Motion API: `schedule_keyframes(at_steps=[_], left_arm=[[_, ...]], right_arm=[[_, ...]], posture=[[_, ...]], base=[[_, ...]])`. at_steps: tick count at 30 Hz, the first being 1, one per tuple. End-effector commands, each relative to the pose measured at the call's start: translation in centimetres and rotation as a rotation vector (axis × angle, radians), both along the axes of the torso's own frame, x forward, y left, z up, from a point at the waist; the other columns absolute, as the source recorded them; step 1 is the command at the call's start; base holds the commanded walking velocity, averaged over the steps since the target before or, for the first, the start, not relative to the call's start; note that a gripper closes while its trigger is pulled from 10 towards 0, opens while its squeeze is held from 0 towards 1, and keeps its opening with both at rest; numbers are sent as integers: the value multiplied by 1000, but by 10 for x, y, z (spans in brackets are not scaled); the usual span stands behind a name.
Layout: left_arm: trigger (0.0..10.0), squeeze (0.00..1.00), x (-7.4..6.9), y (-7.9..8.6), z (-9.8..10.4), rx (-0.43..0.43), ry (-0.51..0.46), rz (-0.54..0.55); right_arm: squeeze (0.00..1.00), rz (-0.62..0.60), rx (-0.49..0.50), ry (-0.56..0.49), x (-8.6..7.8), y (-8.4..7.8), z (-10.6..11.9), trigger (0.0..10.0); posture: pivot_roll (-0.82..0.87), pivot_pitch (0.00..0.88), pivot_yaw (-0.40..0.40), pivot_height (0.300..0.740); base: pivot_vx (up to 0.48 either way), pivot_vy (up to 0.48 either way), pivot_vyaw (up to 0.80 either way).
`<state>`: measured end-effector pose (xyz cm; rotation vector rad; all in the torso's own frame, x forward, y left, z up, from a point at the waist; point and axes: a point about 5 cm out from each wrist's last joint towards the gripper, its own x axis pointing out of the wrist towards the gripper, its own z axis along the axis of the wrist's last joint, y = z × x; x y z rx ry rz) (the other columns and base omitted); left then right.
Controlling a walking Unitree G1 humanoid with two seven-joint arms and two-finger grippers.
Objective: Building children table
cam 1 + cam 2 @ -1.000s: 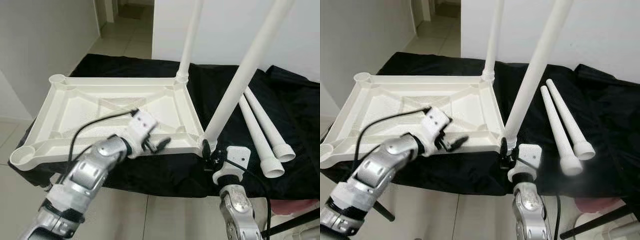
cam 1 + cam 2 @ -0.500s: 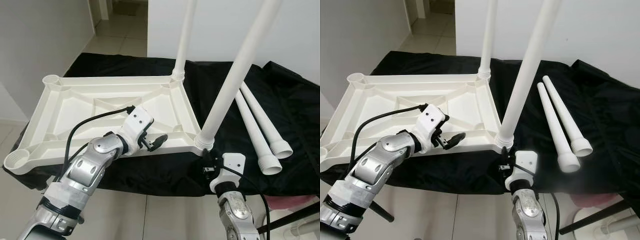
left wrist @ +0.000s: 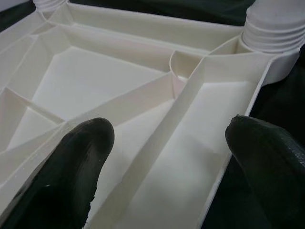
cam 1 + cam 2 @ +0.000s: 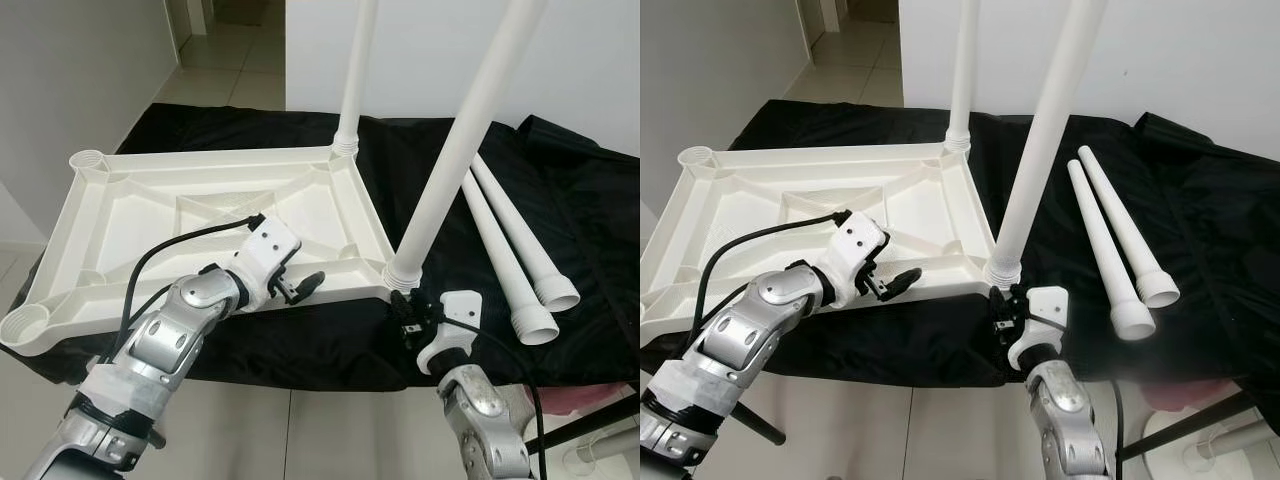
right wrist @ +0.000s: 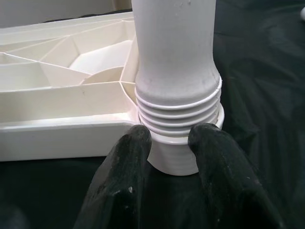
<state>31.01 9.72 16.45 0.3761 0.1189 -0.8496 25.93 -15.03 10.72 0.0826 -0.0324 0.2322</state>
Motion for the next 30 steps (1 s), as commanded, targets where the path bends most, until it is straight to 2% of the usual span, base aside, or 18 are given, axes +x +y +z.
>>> schedule_keyframes(at_steps=[1, 4, 6, 7, 8, 11, 12, 15, 17, 23, 24, 26, 28, 29, 30], left_arm=[[10000, 0, 0, 1, -3, 34, 38, -38], [10000, 0, 3, 3, -5, 57, 41, -25], [10000, 0, 3, 3, -5, 57, 41, -25], [10000, 0, 6, 7, -8, 83, 45, 0], [10000, 0, 7, 9, -8, 94, 44, 10], [10000, 0, 8, 11, -9, 98, 47, 25], [10000, 0, 10, 14, -9, 104, 53, 47], [10000, 0, 11, 15, -9, 107, 54, 52], [10000, 0, 14, 23, -11, 129, 62, 77], [10000, 0, 15, 30, -11, 135, 68, 93], [10000, 0, 14, 31, -6, 102, 59, 76], [10000, 0, 14, 31, -6, 102, 59, 76], [10000, 0, 6, 32, 0, 49, 47, 15], [10000, 0, 6, 32, 0, 49, 47, 15], [10000, 0, 0, 32, -1, 29, 62, -21]], right_arm=[[0, 43, 10, -5, 3, 4, 3, 10000], [0, 15, 9, -9, 9, -4, 5, 10000], [0, 15, 9, -9, 9, -4, 5, 10000], [0, -37, 8, -16, 15, -17, 8, 10000], [0, -56, 8, -19, 17, -22, 8, 10000], [0, -75, 11, -19, 19, -26, 9, 10000], [0, -102, 15, -22, 21, -33, 10, 10000], [0, -108, 17, -23, 22, -34, 10, 10000], [0, -127, 15, -27, 24, -40, 11, 10000], [0, -125, 18, -27, 25, -41, 10, 10000], [0, -123, 21, -25, 24, -39, 9, 10000], [0, -123, 21, -25, 24, -39, 9, 10000], [0, -121, 29, -21, 22, -38, 7, 10000], [0, -121, 29, -21, 22, -38, 7, 10000], [0, -118, 35, -17, 22, -36, 5, 10000]], posture=[[-23, 65, -15, 740], [-25, 64, -20, 740], [-25, 64, -20, 740], [-23, 62, -22, 740], [-23, 62, -22, 740], [-18, 58, -23, 740], [-17, 56, -22, 740], [-17, 56, -22, 740], [-13, 50, -21, 740], [-12, 51, -21, 740], [-11, 54, -20, 740], [-11, 54, -20, 740], [-7, 55, -19, 740], [-7, 55, -19, 740], [-1, 57, -18, 740]], base=[[0, 0, 0], [0, 0, 0], [0, 0, 0], [0, 0, 0], [0, 0, 0], [0, 0, 0], [0, 0, 0], [0, 0, 0], [0, 0, 0], [0, 0, 0], [0, 0, 0], [0, 0, 0], [0, 0, 0], [0, 0, 0], [0, 0, 0]])
